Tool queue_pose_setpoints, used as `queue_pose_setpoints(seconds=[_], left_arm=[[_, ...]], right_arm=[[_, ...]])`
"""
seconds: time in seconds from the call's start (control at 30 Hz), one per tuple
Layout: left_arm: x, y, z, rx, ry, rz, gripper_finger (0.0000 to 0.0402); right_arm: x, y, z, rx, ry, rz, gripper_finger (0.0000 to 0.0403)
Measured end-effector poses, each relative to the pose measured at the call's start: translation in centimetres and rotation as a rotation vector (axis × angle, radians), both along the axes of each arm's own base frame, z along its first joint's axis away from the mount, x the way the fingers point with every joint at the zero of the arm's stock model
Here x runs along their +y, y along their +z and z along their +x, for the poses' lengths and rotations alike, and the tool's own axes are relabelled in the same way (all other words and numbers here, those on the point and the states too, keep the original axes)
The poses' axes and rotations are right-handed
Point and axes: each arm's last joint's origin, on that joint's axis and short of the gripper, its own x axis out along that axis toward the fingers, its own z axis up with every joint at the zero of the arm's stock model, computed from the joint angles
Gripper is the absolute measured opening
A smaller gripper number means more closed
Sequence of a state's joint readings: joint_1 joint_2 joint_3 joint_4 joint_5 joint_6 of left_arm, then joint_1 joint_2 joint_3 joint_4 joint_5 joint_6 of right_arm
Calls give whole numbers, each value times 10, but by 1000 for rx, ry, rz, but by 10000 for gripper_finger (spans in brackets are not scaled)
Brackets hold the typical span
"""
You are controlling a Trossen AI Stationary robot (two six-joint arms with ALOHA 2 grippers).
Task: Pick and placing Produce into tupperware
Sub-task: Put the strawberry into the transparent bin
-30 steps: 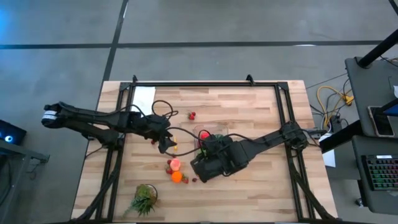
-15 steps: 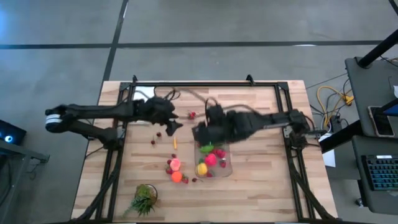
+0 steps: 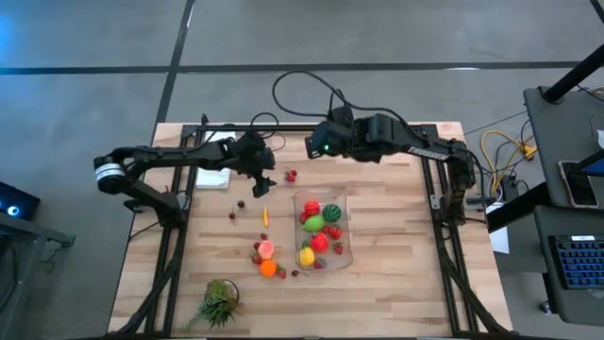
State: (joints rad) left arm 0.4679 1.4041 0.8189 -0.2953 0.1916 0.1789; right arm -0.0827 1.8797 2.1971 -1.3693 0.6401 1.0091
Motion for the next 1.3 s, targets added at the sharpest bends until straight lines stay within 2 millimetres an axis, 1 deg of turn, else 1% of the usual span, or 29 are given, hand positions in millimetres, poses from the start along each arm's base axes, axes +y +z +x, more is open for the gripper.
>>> queue_pose_setpoints(seconds=[0.17,0.33,0.57,0.7,0.83,1.0,1.13,1.3], left_arm=[[8,-7,11,-7,-42,49,265],[14,-7,22,-25,-108,106,265],[27,-7,40,-26,-140,146,265],[33,-11,49,-16,-136,138,265],[38,-20,58,10,-139,122,265],[41,-23,64,22,-141,111,265],[41,-22,64,19,-142,113,265],[39,-26,60,51,-150,82,265]], right_arm=[[-17,-3,-7,76,-2,23,228],[-35,-3,-12,143,16,14,228],[-74,-1,-26,232,62,17,228],[-95,-1,-33,272,91,27,228],[-111,-2,-40,298,110,34,228],[-127,-3,-48,322,141,56,228],[-138,-6,-54,352,134,61,228],[-149,-20,-58,405,125,87,228]])
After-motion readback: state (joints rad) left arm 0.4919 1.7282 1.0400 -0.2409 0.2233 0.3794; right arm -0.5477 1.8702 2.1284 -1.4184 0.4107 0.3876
